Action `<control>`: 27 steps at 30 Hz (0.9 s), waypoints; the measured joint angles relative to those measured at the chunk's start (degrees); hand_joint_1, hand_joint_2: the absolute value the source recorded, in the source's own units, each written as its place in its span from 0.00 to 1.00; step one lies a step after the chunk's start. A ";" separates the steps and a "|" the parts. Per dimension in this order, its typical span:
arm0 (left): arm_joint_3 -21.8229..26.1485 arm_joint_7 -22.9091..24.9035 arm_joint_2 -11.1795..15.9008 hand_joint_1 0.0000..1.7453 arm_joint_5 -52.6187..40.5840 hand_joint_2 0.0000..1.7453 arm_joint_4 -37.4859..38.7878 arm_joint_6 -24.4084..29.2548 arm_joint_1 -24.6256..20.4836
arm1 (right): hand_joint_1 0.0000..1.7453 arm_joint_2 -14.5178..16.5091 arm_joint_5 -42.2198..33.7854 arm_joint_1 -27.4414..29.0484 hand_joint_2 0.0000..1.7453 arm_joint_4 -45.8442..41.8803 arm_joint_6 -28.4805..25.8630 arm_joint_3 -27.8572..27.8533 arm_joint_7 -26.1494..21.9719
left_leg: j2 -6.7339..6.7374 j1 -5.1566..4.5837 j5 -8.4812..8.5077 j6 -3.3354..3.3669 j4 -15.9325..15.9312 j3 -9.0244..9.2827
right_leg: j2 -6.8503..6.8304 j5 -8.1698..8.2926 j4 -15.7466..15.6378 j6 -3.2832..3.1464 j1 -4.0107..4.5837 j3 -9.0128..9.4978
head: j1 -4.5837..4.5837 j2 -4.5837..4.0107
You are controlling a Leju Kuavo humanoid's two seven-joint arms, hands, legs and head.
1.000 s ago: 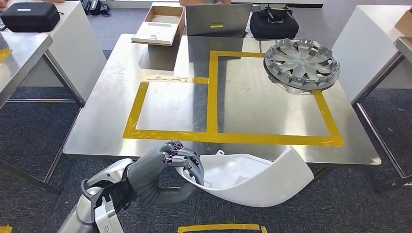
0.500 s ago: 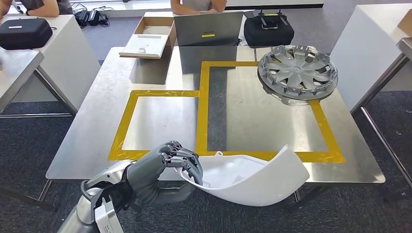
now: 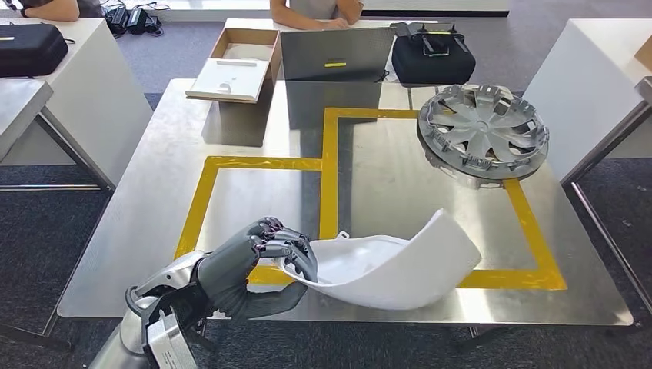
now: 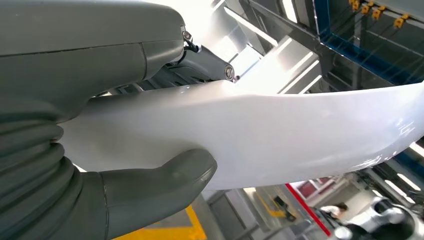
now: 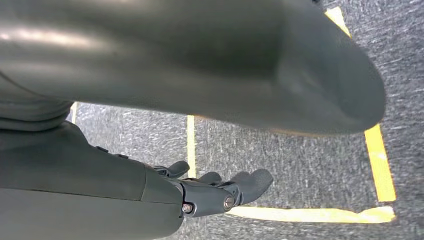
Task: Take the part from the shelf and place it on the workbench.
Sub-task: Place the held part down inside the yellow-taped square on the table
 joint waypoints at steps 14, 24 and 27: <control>-0.48 6.84 0.44 1.00 -47.42 1.00 3.74 21.78 0.83 | 0.00 0.45 2.66 -0.34 0.00 0.00 0.33 -0.67 0.75 | -0.15 -0.63 -2.72 -0.99 0.08 2.75 | -0.09 9.55 -8.42 -1.41 0.24 -1.29 | 0.28 0.00; 2.34 12.62 6.84 1.00 -59.14 1.00 21.07 31.68 0.74 | 0.00 0.63 4.28 -0.38 0.00 0.00 1.03 -1.07 0.72 | -0.13 -0.56 -2.65 -1.90 -0.45 3.19 | -0.05 9.29 -8.37 -1.94 0.31 -1.11 | 0.27 0.00; 4.70 13.50 8.05 1.00 -61.03 1.00 27.35 33.37 0.16 | 0.00 0.63 4.60 -0.37 0.00 0.00 1.09 -1.60 0.83 | -0.12 -0.55 -2.66 -1.94 -0.45 3.20 | -0.03 9.28 -8.38 -1.94 0.30 -1.10 | 0.27 0.00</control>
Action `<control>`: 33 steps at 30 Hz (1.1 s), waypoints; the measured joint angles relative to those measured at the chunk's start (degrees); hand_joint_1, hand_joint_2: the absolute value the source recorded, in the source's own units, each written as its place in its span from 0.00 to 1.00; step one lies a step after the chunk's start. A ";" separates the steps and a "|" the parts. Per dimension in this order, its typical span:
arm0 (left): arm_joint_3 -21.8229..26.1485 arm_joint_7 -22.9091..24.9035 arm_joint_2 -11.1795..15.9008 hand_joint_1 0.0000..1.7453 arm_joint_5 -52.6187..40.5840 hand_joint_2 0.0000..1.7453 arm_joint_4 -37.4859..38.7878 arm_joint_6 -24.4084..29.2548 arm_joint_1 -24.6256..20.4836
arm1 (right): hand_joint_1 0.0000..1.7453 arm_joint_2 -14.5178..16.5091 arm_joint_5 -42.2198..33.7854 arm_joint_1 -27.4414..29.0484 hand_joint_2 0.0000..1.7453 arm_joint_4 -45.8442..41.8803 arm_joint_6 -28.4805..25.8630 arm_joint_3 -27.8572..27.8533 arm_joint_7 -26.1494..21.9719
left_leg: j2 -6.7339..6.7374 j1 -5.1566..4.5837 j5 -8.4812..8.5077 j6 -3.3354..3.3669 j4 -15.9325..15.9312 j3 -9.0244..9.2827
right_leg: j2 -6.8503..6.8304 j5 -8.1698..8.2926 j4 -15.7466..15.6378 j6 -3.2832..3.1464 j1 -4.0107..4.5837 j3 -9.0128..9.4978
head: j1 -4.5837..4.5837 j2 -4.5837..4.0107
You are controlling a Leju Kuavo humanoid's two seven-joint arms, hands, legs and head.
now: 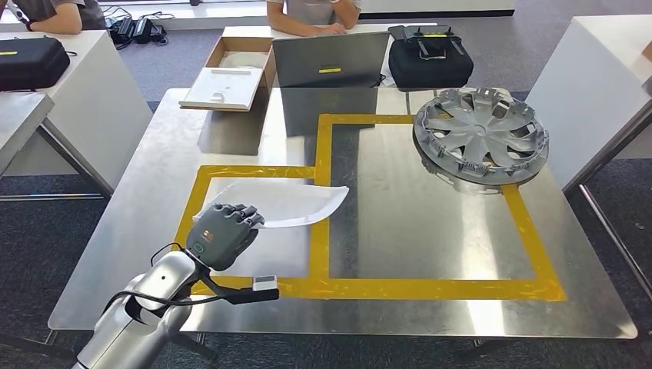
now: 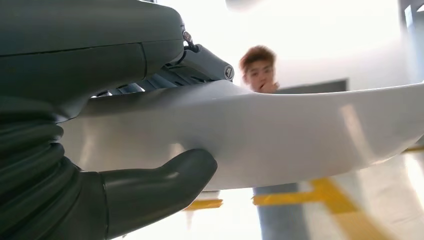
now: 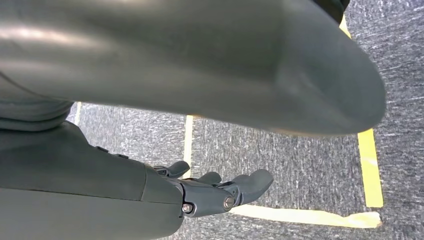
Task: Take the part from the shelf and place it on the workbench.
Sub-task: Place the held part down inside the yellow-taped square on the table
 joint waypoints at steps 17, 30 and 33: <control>9.79 0.88 0.51 1.00 -4.35 1.00 26.83 7.72 -5.53 | 0.00 0.02 2.14 -0.07 0.00 0.00 -0.15 -1.80 0.53 | -0.02 -0.02 -0.02 0.04 0.02 0.09 | -0.02 0.04 -0.17 0.08 -0.05 0.22 | 0.02 0.00; 14.08 -21.24 -3.20 0.00 15.25 1.00 21.57 11.91 -2.14 | 0.00 0.23 4.08 -0.14 0.00 0.00 -0.97 -3.42 0.38 | -0.03 -0.02 -0.04 0.05 0.02 0.12 | -0.05 0.04 -0.19 0.08 -0.13 0.27 | 0.02 0.00; 14.13 -22.90 -3.70 0.00 22.18 0.25 17.72 11.98 -0.66 | 0.00 0.26 4.40 -0.13 0.00 0.00 -1.05 -3.69 0.37 | -0.02 -0.02 -0.05 0.05 0.02 0.12 | -0.04 0.04 -0.19 0.09 -0.13 0.26 | 0.02 0.00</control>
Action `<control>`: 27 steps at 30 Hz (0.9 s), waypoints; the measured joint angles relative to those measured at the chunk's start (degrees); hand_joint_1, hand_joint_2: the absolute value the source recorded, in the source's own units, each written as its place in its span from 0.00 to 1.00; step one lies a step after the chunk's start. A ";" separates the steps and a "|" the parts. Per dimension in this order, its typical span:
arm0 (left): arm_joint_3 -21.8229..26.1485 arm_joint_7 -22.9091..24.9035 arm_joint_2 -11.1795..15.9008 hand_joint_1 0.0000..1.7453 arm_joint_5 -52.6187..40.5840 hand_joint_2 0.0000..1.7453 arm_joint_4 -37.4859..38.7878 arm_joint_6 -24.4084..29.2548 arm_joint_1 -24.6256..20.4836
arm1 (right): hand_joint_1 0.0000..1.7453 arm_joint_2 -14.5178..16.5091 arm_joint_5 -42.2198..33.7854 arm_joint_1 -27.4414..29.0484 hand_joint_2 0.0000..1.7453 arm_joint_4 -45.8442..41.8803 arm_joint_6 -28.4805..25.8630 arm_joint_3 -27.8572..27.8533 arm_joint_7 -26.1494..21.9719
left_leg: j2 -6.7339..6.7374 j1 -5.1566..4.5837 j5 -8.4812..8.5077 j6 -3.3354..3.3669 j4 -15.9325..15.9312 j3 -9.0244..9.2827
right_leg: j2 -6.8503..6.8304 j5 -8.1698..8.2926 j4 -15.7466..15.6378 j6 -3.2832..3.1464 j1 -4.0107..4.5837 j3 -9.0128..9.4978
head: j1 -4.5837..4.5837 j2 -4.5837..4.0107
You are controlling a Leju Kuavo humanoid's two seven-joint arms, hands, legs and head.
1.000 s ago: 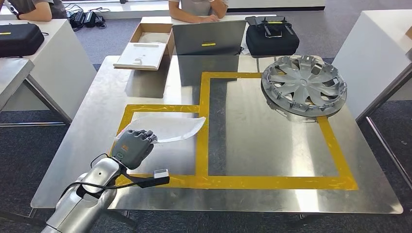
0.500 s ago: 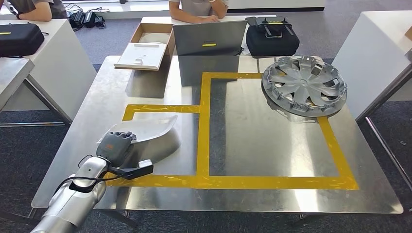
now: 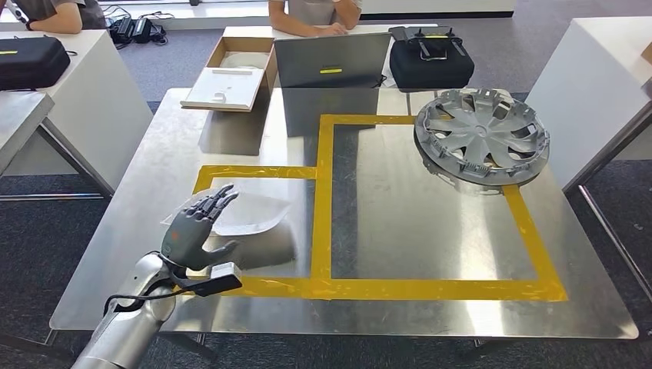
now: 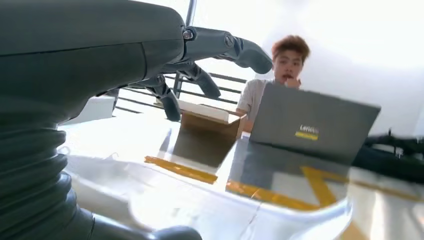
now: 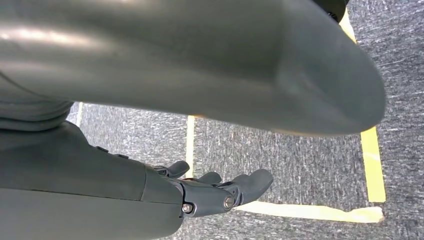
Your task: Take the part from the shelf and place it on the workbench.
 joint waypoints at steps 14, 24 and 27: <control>3.34 -0.53 -3.24 0.00 52.71 0.00 -24.79 -38.67 7.20 | 0.00 0.13 0.86 0.04 0.00 0.00 0.02 -2.53 -0.14 | 0.00 -0.01 -0.05 0.07 0.00 0.00 | -0.01 -0.01 -0.02 0.02 -0.01 0.02 | 0.00 0.00; 9.78 -0.01 -6.53 0.00 59.25 0.00 -30.17 -46.31 9.90 | 0.00 0.78 1.48 0.04 0.00 -0.01 0.02 -3.73 -0.16 | 0.00 -0.33 -0.45 0.69 0.43 -0.09 | -0.04 0.01 -0.17 0.55 -0.21 0.21 | -0.02 0.00; 10.33 -0.01 -6.92 0.00 59.26 0.00 -30.85 -46.46 10.15 | 0.00 0.84 1.49 0.01 0.00 -0.03 0.01 -3.79 -0.18 | 0.05 -0.08 -0.08 1.22 -0.12 0.25 | -0.06 -0.17 -0.24 1.08 -0.11 0.47 | -0.01 0.00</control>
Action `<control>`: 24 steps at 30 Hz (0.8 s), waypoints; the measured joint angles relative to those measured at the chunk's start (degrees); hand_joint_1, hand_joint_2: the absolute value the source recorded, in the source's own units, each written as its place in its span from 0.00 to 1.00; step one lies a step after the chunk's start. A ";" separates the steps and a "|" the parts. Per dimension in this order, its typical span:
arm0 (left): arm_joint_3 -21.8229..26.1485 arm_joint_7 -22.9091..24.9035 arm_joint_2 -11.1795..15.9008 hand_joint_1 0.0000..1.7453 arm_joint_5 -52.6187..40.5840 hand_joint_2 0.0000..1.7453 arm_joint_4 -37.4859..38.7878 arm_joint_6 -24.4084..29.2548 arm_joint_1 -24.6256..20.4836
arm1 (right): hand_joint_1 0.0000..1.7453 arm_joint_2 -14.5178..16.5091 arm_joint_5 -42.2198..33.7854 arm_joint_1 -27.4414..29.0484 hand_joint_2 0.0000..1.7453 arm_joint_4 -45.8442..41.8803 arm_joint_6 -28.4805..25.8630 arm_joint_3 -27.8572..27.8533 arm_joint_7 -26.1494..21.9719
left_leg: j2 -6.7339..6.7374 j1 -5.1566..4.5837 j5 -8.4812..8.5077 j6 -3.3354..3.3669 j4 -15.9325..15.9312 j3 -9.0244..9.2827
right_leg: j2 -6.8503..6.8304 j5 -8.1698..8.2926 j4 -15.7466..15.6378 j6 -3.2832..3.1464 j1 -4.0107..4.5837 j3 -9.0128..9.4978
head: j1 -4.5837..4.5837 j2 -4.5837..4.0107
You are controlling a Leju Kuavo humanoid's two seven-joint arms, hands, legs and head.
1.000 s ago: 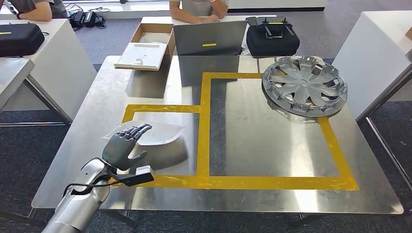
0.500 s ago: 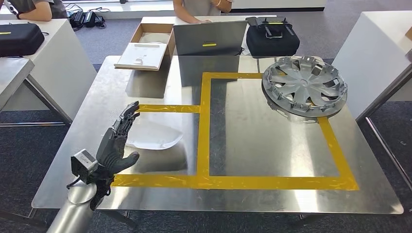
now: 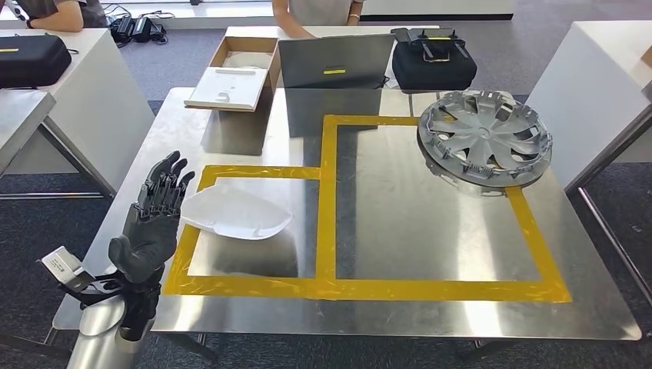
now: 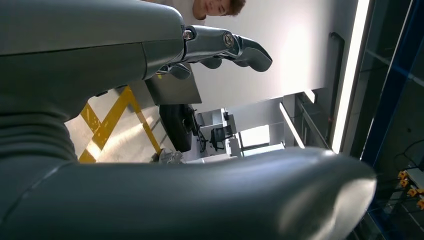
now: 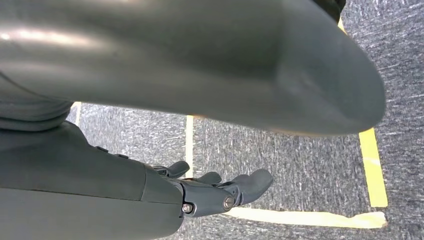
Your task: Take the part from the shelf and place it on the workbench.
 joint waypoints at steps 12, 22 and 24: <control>2.21 -0.20 -1.00 0.00 0.00 0.00 0.97 -2.18 1.06 | 0.00 -0.07 0.84 -0.12 0.00 -0.05 -0.04 -0.37 0.07 | 0.13 0.96 0.88 -1.21 1.09 -1.35 | 0.09 -0.92 1.09 0.50 -0.53 0.43 | 0.67 0.00; 3.51 -0.41 -1.08 0.00 -1.39 0.00 2.90 -2.37 0.96 | 0.00 -0.11 1.06 -0.19 0.00 -0.05 -0.81 -1.64 0.10 | 0.11 1.28 -9.45 -3.55 16.21 -5.86 | -0.12 2.93 0.59 -2.31 -0.24 -3.72 | -0.32 0.00; 3.64 -0.42 -1.11 0.00 -1.87 0.00 3.02 -1.86 1.00 | 0.00 -0.11 1.44 -0.19 0.00 -0.05 -0.73 -1.76 0.02 | 0.11 1.24 -7.43 -3.15 10.23 -1.07 | -0.11 3.87 0.70 -2.07 -0.20 -4.88 | -0.43 0.00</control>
